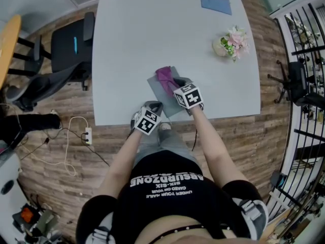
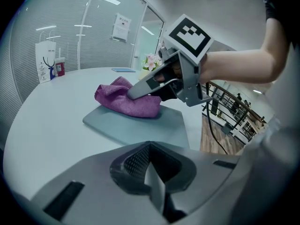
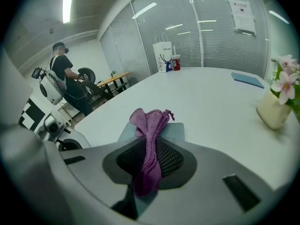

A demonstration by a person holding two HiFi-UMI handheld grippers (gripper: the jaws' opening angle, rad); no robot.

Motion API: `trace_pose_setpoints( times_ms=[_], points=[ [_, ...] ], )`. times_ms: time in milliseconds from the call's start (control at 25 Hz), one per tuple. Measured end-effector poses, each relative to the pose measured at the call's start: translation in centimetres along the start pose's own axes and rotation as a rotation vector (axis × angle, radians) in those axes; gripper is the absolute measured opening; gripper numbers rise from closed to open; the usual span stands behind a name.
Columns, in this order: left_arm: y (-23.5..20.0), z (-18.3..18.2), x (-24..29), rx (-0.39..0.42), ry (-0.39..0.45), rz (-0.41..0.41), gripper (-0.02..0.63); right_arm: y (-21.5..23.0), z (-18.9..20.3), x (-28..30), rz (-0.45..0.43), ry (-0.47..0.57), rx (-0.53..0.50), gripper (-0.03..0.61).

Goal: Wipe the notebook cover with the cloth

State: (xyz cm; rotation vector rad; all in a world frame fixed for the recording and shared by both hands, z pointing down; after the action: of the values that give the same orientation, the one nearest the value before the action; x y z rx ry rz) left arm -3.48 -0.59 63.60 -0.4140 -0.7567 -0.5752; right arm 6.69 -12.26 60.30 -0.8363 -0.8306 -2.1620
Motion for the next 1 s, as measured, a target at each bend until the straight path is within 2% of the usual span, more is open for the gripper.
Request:
trace_pose_setpoints(
  times_ms=[240, 480, 1000],
  points=[
    [-0.1, 0.1, 0.0, 0.004, 0.000, 0.003, 0.014, 2.0, -0.3, -0.7, 0.063, 0.016, 0.024, 0.075],
    [-0.1, 0.0, -0.1, 0.006, 0.002, 0.003, 0.014, 3.7, -0.1, -1.7, 0.122, 0.011, 0.004, 0.075],
    [0.0, 0.2, 0.0, 0.009, 0.006, 0.000, 0.014, 5.3, 1.5, -3.2, 0.168, 0.016, 0.069, 0.075]
  ],
)
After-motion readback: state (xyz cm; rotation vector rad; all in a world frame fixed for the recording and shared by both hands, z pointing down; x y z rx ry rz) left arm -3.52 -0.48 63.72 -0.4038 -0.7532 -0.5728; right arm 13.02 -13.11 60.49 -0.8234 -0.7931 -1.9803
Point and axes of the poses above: the fingertips, and each gripper's own axes: x forward along the fingers, y to its right, z out of its underside, the point moved 7 cm from there along -x, backward along the fingers, and after that the axes turned 9 degrees about x, right-handed, at the moved point
